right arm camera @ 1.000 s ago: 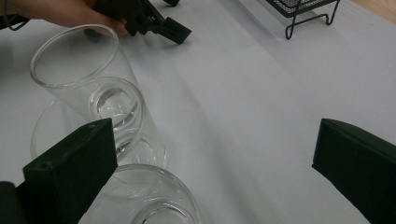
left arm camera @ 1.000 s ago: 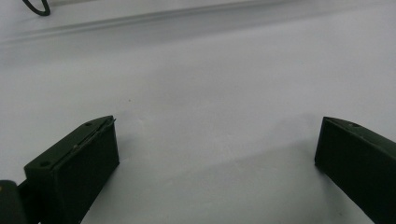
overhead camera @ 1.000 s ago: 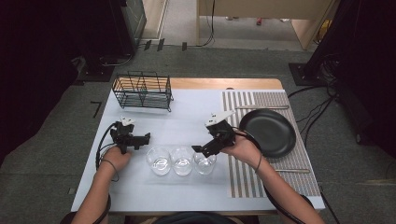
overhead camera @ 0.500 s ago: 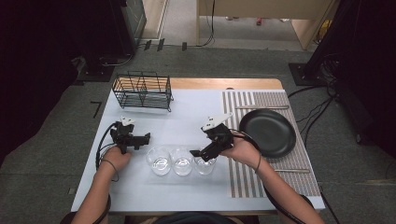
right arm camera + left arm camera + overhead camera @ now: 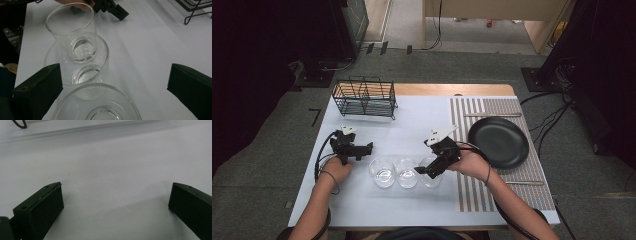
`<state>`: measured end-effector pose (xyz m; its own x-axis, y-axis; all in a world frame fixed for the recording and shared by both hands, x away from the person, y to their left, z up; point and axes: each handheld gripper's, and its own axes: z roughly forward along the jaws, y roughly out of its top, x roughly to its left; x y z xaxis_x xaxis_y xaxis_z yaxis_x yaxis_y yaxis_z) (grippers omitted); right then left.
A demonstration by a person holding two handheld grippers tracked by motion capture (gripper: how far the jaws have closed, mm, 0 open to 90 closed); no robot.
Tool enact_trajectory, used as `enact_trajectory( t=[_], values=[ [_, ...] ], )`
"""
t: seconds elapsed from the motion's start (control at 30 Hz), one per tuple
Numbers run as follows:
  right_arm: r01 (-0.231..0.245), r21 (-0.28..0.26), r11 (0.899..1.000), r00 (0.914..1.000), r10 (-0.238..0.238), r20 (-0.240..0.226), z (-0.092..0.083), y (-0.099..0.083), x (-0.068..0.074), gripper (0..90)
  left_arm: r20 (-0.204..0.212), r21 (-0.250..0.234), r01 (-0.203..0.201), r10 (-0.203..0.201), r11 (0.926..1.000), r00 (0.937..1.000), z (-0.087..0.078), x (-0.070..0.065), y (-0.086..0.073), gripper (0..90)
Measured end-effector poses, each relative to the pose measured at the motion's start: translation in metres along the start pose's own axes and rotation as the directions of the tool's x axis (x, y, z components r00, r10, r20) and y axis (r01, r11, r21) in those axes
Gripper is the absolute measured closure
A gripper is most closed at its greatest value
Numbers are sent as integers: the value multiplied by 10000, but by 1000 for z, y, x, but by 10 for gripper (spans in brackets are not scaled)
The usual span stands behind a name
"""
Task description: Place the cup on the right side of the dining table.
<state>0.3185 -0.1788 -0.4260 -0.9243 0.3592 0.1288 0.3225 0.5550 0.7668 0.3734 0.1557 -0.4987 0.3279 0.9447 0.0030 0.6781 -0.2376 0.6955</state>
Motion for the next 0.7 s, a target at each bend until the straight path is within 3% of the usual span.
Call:
enact_trajectory(
  t=[0.7],
  values=[
    [699,372,9969,9955,-674,-661,7,-9,3,1,1,-2,1,-1,10000,10000,0,0,0,0]
  ],
)
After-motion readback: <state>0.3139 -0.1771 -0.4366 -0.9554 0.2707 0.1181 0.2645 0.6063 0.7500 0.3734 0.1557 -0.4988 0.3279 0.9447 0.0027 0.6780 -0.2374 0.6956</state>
